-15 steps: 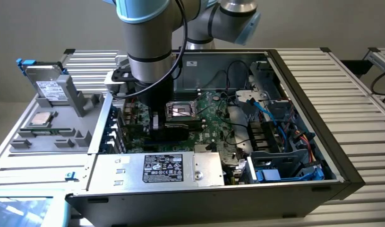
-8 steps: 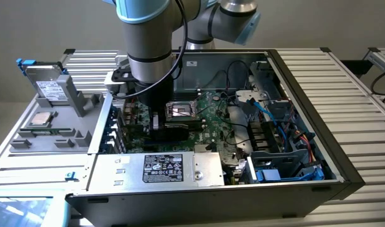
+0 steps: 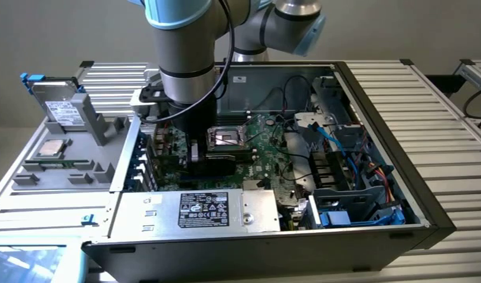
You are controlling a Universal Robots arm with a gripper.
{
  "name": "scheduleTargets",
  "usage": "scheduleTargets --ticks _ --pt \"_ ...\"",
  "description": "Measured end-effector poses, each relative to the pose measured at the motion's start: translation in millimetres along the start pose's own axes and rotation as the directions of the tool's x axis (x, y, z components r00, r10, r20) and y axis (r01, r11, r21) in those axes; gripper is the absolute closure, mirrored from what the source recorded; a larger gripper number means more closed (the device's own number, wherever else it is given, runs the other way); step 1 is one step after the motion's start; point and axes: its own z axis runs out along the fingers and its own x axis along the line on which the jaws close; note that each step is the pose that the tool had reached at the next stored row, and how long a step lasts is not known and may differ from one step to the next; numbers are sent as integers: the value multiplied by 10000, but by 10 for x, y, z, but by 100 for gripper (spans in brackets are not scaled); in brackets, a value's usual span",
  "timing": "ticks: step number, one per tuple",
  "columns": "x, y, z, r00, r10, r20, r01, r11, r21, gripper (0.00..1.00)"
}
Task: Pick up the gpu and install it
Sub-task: 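Insert the gpu into the slot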
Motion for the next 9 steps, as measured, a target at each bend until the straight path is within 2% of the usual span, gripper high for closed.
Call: scheduleTargets --ticks 9 --pt "1 9 0 9999 -115 2 115 9999 1 71"
